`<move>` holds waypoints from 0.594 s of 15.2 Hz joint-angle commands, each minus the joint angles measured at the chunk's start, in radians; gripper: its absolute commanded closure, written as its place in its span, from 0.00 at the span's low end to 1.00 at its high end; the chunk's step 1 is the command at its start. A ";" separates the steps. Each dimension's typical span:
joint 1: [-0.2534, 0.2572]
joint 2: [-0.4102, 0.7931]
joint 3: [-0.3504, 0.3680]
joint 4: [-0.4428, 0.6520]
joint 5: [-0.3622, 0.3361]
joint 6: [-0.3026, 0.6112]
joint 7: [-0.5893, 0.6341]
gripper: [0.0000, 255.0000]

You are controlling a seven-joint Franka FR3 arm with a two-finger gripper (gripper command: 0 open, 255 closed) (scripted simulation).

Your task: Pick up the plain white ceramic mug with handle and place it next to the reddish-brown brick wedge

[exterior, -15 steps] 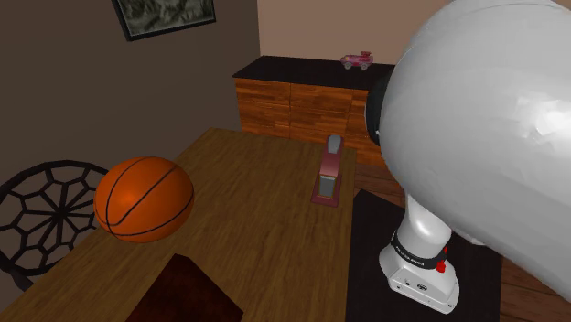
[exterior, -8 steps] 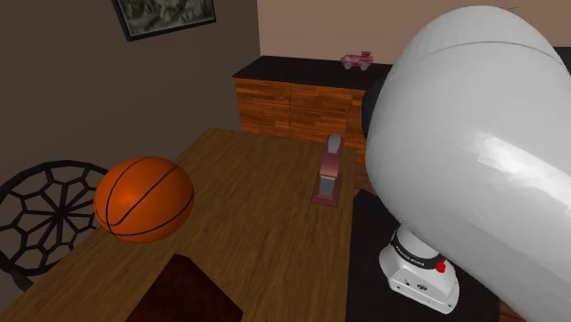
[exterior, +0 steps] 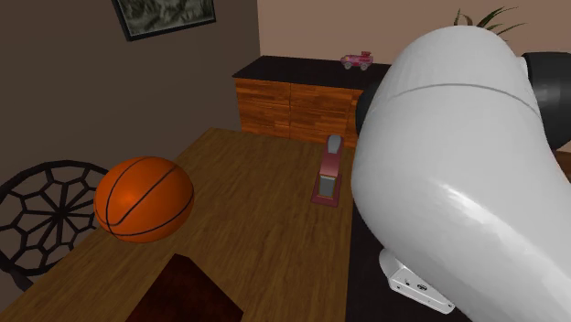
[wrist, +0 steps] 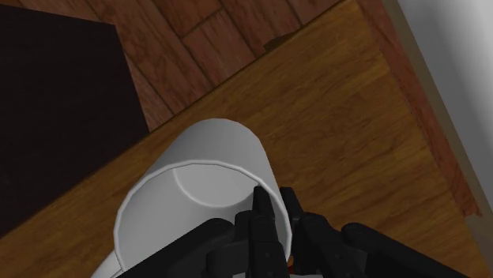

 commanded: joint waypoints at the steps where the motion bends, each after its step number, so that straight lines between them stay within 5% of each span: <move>1: 0.001 0.009 -0.005 -0.015 -0.008 0.022 0.005 1.00; 9: 0.008 0.048 -0.026 -0.067 -0.043 0.102 0.031 1.00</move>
